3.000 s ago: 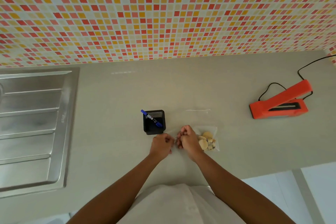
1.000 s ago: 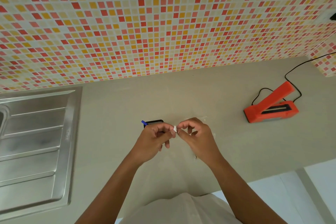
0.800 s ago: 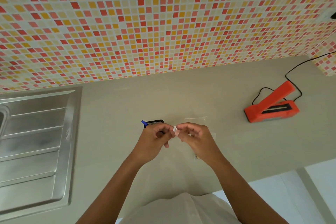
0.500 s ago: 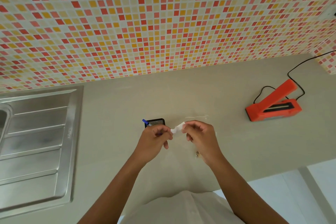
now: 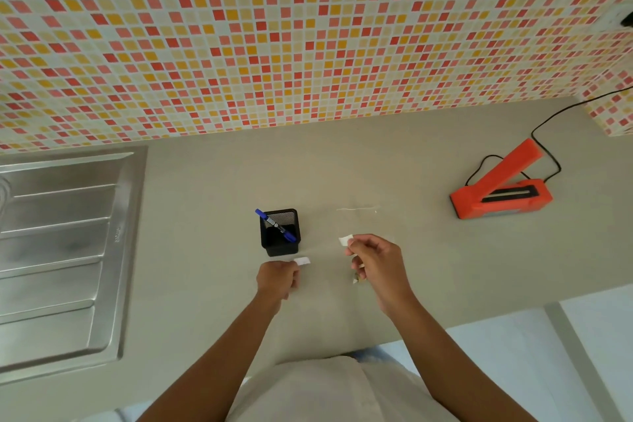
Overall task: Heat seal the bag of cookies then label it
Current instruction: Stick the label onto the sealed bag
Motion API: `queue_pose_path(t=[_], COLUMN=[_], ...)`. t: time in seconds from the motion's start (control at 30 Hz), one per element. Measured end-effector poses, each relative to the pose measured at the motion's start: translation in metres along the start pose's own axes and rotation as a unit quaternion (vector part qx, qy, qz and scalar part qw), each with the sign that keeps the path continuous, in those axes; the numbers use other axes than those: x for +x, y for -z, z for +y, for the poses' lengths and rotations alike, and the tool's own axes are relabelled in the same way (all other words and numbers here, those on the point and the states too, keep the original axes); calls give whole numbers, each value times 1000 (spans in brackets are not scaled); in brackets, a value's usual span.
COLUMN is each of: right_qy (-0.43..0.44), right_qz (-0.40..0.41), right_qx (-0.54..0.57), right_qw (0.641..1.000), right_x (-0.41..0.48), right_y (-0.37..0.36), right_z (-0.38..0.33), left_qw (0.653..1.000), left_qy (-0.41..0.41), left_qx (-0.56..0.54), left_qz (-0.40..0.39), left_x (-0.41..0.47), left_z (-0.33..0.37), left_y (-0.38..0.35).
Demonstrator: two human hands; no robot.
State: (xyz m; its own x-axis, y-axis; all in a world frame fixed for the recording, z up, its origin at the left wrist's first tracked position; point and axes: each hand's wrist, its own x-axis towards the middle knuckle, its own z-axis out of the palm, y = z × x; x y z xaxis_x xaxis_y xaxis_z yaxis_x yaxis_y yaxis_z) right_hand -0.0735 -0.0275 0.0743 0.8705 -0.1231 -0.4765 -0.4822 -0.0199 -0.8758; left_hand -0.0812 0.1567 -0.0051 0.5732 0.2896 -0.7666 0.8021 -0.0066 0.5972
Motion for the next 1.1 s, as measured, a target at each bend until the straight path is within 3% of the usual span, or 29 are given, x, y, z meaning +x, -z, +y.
queue_pose_path(t=[0.47,0.57,0.73,0.9,1.1], right_qy=[23,32,99,191,190], right_qz=[-47,-56,-62,-89,-142], right_qx=[-65,-89,-173,-228,-223], right_qw=[997,994,978,951,946], right_x=[18,28,46,62,83], right_y=[51,58,66,77,89], right_z=[17,20,23,21,17], left_qw=[989,991,986,981,981], left_qy=[-55,-98,-89,-89,-120], left_qx=[78,78,-70,-99,-82], left_qz=[113,55,-122,-143,-130], left_x=[-2,-15,-47,-57,-50], left_z=[-5,7,36,54,60], left_y=[-27,-40,-68,-93,-107])
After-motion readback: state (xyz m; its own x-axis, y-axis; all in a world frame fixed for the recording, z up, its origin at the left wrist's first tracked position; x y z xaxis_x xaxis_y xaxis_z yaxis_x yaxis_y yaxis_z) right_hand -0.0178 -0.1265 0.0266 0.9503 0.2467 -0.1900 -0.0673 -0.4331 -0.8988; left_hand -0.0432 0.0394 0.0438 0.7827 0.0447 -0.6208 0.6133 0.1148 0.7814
